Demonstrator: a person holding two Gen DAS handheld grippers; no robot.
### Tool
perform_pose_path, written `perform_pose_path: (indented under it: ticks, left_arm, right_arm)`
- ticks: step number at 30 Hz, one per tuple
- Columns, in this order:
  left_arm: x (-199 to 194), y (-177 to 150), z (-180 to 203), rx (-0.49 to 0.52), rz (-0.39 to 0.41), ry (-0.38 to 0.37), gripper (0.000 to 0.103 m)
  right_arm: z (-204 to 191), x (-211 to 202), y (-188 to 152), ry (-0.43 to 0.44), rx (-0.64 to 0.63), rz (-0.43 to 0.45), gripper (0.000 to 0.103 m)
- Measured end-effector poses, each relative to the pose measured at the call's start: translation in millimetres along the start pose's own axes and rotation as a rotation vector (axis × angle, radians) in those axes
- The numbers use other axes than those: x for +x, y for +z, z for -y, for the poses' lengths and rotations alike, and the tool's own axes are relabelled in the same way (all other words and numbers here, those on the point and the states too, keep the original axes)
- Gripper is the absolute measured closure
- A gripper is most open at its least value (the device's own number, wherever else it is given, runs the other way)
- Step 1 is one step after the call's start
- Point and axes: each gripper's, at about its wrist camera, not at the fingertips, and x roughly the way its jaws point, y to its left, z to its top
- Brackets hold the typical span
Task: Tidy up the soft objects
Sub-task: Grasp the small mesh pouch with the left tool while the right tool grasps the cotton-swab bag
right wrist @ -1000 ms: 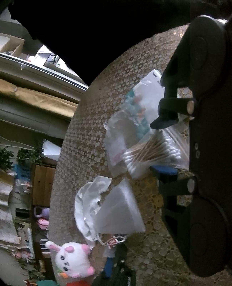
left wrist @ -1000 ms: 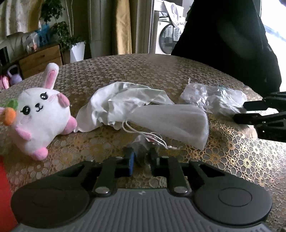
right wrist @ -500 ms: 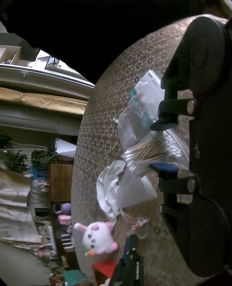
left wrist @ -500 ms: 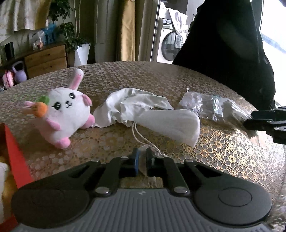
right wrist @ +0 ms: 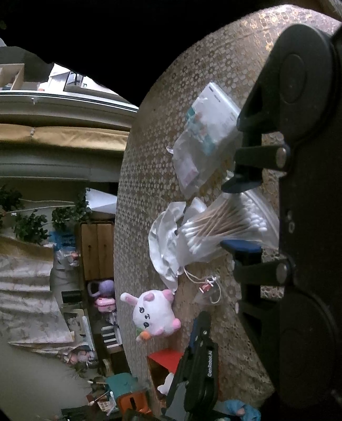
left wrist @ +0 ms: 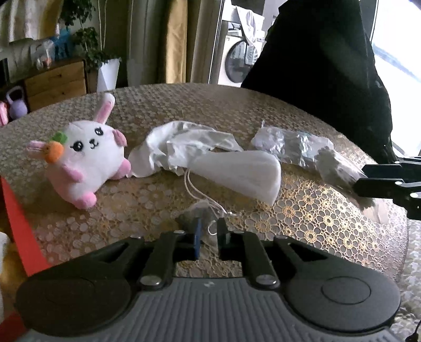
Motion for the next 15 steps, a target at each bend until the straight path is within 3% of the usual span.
perform_pose_path:
  ticks: [1, 2, 3, 5, 15]
  left_arm:
    - [2, 0, 0, 0.0, -0.004, -0.002, 0.08]
    - [5, -1, -1, 0.001, -0.008, -0.007, 0.068]
    - [7, -2, -1, 0.003, -0.013, -0.013, 0.049]
    - [10, -4, -2, 0.006, -0.006, -0.015, 0.031]
    - [40, -6, -1, 0.101, -0.006, 0.036, 0.031]
  right_arm:
    - [0, 2, 0, 0.003, 0.002, -0.002, 0.066]
    - [0, 3, -1, 0.007, 0.004, -0.004, 0.066]
    - [0, 5, -2, 0.01, 0.007, -0.007, 0.066]
    - [-1, 8, -3, 0.018, 0.012, -0.013, 0.066]
    - [1, 28, -8, 0.037, 0.029, -0.049, 0.066]
